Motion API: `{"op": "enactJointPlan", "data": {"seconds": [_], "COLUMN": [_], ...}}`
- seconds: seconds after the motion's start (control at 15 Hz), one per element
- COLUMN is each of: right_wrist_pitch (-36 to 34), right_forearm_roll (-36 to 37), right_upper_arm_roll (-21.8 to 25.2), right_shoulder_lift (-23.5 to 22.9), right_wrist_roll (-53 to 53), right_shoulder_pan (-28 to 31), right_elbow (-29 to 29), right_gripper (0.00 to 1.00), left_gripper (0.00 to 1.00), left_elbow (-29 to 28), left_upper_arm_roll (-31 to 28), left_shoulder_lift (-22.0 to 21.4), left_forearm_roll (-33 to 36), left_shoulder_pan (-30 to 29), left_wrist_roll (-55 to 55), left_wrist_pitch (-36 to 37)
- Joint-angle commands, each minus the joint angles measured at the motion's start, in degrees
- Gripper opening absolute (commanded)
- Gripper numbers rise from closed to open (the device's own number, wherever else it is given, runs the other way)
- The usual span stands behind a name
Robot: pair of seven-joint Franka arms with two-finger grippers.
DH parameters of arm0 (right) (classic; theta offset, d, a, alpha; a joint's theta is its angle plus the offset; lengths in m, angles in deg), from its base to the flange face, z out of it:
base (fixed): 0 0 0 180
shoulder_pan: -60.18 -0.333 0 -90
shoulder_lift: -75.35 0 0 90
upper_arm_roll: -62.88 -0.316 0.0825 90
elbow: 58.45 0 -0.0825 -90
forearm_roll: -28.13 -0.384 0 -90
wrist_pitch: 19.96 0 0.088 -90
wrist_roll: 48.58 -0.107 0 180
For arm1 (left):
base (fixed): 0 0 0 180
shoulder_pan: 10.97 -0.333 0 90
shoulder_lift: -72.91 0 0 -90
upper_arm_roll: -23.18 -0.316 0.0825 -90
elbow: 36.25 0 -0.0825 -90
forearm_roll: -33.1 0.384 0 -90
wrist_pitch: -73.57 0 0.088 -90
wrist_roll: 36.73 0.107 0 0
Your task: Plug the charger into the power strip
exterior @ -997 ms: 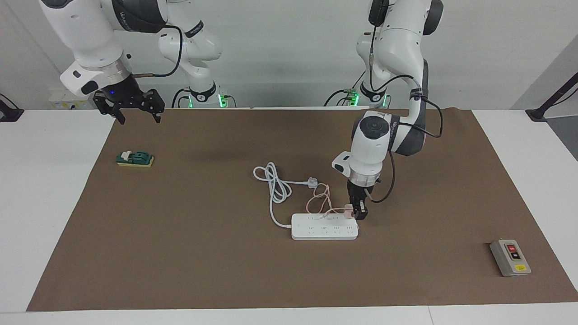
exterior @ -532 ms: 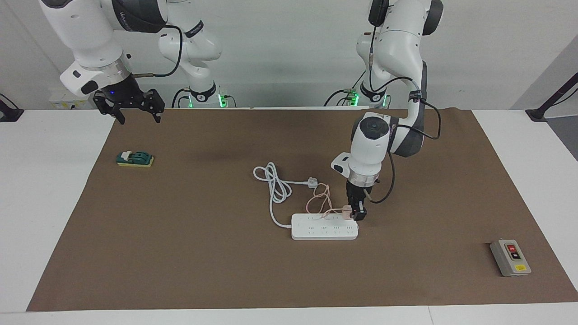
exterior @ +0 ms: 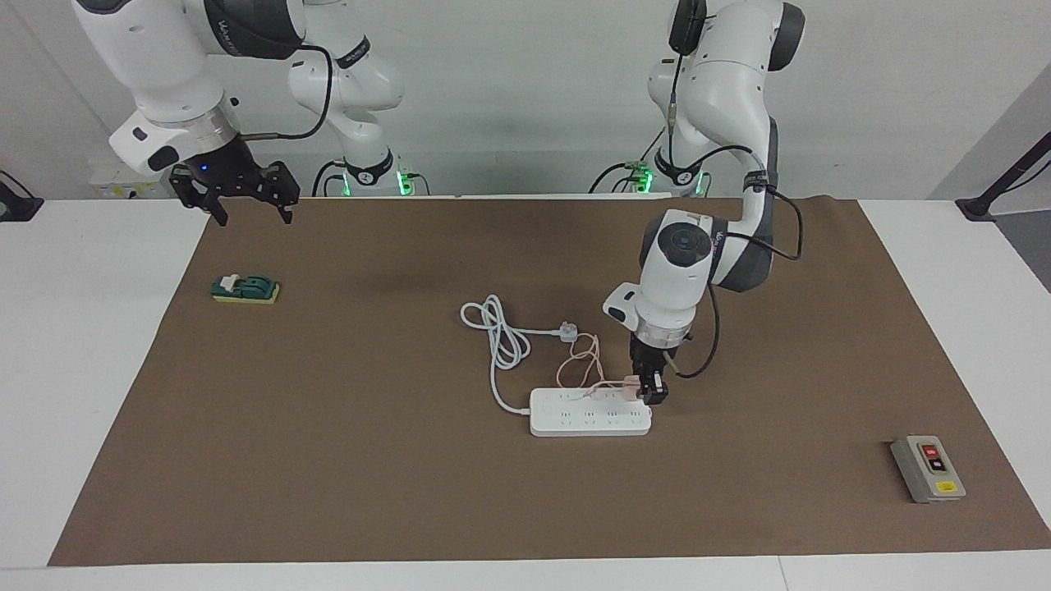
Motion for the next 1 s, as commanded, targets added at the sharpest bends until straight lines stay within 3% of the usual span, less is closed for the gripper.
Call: {"op": "enactJointPlan", "data": {"seconds": [0.0, 0.2, 0.93], "right_wrist_pitch": [0.37, 0.28, 0.10], "right_forearm_roll": [0.03, -0.06, 0.03], "right_upper_arm_roll": [-0.47, -0.47, -0.47], "right_shoulder_lift": [0.11, 0.11, 0.28], "right_wrist_roll": [0.69, 0.69, 0.78], "right_shoulder_pan": [0.68, 0.77, 0.50], "right_elbow": [-0.21, -0.21, -0.04], "right_gripper": [1.00, 1.00, 1.00], "left_gripper": [0.00, 0.00, 0.00], "left_elbow": [2.71, 3.94, 4.92], "left_upper_arm_roll": [1.83, 4.55, 4.56], "left_shoulder_lift": [3.28, 3.99, 5.75], "left_forearm_roll": [-3.38, -3.75, -1.11], "left_shoulder_pan": [-1.90, -4.36, -2.78], "left_wrist_roll": [0.14, 2.85, 4.80], "left_wrist_pitch": [5.90, 6.35, 6.44]}}
